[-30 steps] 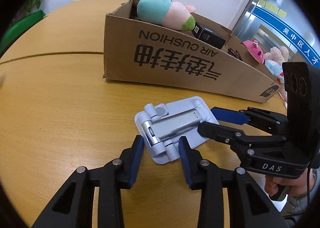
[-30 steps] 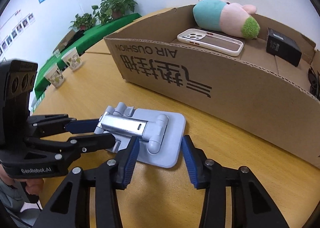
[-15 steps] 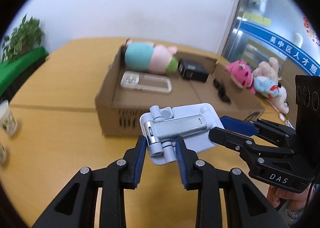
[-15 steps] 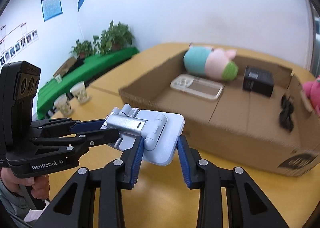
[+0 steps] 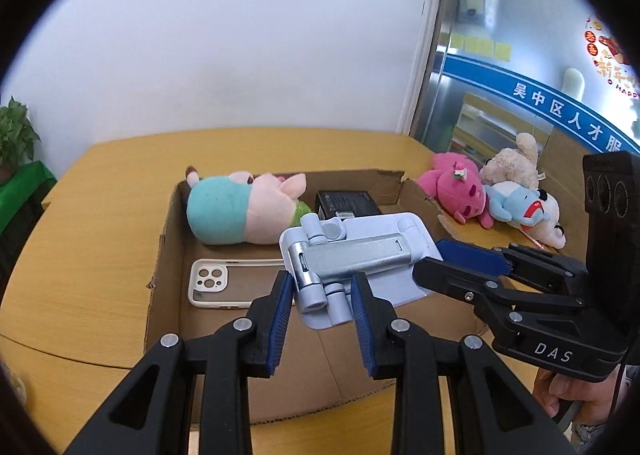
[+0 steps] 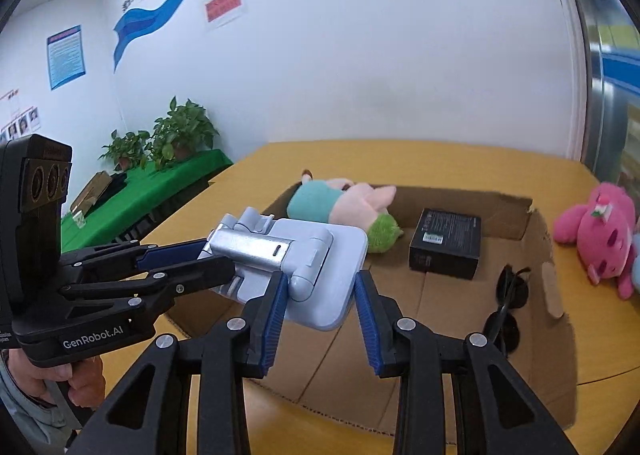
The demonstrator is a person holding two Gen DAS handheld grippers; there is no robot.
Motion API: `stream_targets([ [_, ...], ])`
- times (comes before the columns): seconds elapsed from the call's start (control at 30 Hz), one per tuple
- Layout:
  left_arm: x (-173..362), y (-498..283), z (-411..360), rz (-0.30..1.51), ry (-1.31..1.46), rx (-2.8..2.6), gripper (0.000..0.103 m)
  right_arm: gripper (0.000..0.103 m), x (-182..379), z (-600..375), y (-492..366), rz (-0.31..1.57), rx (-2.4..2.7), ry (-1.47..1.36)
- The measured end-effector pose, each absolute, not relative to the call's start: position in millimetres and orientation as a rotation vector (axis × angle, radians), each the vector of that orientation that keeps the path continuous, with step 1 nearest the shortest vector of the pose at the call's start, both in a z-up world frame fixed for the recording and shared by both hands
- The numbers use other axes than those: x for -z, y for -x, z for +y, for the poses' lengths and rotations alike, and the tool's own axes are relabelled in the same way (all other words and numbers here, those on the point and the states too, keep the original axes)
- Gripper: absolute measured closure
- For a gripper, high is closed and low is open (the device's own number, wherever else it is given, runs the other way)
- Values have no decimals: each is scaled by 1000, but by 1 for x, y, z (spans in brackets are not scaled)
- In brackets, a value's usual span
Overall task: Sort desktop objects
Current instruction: 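Lift the phone stand with the left tool and carry it over the box, then open the left tool to release the phone stand into the box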
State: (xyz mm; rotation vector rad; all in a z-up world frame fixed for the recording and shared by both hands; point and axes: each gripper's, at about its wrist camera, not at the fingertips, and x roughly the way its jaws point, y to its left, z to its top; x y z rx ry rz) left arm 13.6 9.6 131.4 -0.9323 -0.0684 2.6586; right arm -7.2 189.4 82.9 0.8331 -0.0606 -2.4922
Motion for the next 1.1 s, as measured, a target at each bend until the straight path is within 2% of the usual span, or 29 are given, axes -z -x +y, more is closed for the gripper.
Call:
stream_targets([
  [0.37,-61,42,-8,-93,1401,-2545,74,70,18,160,79,-215,2245,-1339],
  [0.6,-22,55,-13,-74,1637,-2485,75,70,43,143,97,-189,2160,-1520],
  [0.83,-20,55,-22,-100,1642,-2516,75,68,58,135,94,-197,2130,-1565],
  [0.87,-24,53,-24,-110,1614,-2545,75,65,54,137,91,-187,2150,-1552],
  [0.93,-42,44,-28,-147,1490,-2615,75,41,39,142,84,-152,2210,-1490],
  [0.97,-54,37,-28,-155,1408,-2657,75,33,22,150,75,-116,2276,-1410],
  [1.0,-62,31,-27,-153,1337,-2696,71,19,8,156,66,-83,2337,-1337],
  [1.03,-78,18,-25,-141,1217,-2764,62,6,-11,165,53,-35,2426,-1235],
  [1.07,-90,6,-22,-128,1107,-2822,53,0,-27,173,39,13,2514,-1128],
  [1.1,-102,-10,-19,-117,965,-2893,25,0,-39,181,24,54,2592,-1019],
])
